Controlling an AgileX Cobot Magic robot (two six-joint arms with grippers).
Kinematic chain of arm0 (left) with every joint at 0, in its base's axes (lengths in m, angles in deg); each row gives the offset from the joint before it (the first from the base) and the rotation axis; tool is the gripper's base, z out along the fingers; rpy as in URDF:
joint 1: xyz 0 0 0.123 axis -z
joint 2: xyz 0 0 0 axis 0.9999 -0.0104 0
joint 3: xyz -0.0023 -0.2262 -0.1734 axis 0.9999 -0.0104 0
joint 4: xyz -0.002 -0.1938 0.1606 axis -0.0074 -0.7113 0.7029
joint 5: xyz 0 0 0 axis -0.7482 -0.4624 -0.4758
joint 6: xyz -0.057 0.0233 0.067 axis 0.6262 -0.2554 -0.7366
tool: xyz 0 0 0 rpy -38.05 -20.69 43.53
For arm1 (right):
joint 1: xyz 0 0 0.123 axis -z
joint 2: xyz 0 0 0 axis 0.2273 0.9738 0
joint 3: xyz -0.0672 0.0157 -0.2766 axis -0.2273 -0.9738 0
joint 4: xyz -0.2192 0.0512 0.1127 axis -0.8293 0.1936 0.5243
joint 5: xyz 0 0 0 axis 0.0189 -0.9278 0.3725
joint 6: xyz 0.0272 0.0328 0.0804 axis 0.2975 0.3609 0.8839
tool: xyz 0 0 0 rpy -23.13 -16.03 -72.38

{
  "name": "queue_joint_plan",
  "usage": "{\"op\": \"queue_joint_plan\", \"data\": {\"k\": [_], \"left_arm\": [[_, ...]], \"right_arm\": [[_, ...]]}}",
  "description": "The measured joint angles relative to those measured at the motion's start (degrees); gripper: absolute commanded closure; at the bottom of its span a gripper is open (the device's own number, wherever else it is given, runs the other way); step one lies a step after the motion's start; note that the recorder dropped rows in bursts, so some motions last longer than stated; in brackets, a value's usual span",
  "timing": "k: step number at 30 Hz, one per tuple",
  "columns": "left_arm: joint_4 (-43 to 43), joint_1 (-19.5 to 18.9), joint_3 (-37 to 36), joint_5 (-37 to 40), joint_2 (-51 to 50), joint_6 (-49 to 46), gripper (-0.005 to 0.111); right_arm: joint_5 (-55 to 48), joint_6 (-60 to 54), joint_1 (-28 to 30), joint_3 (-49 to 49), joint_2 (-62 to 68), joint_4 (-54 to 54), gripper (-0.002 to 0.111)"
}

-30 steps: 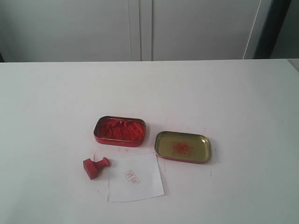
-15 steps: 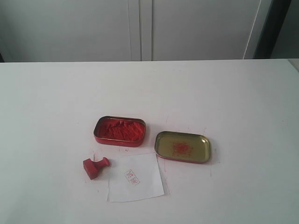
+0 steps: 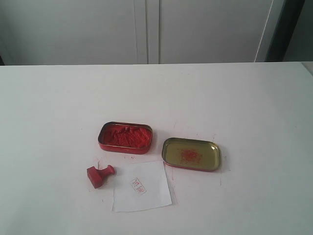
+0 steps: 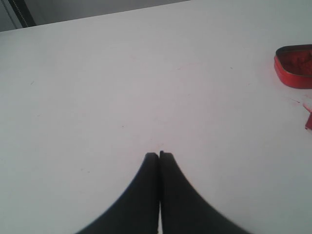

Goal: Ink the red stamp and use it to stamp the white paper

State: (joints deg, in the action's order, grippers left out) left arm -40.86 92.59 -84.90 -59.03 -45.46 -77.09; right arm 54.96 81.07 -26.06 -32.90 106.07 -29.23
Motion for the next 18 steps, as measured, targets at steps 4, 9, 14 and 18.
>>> {"op": "queue_joint_plan", "data": {"k": [4,9,14,18], "left_arm": [[0.0,0.0,0.0,0.0,0.0,0.0,0.107],[0.0,0.0,0.0,0.0,0.0,0.0,0.107],[0.0,0.0,0.0,0.0,0.0,0.0,0.107],[0.0,0.0,0.0,0.0,0.0,0.0,0.107]], "right_arm": [[-0.1,0.0,0.0,0.0,-3.0,0.0,0.108],[-0.1,0.0,0.0,0.0,-7.8,0.0,0.108],[0.3,0.0,0.5,-3.7,-12.4,0.0,0.108],[0.1,0.0,3.4,-6.7,-14.6,0.0,0.108]]}}
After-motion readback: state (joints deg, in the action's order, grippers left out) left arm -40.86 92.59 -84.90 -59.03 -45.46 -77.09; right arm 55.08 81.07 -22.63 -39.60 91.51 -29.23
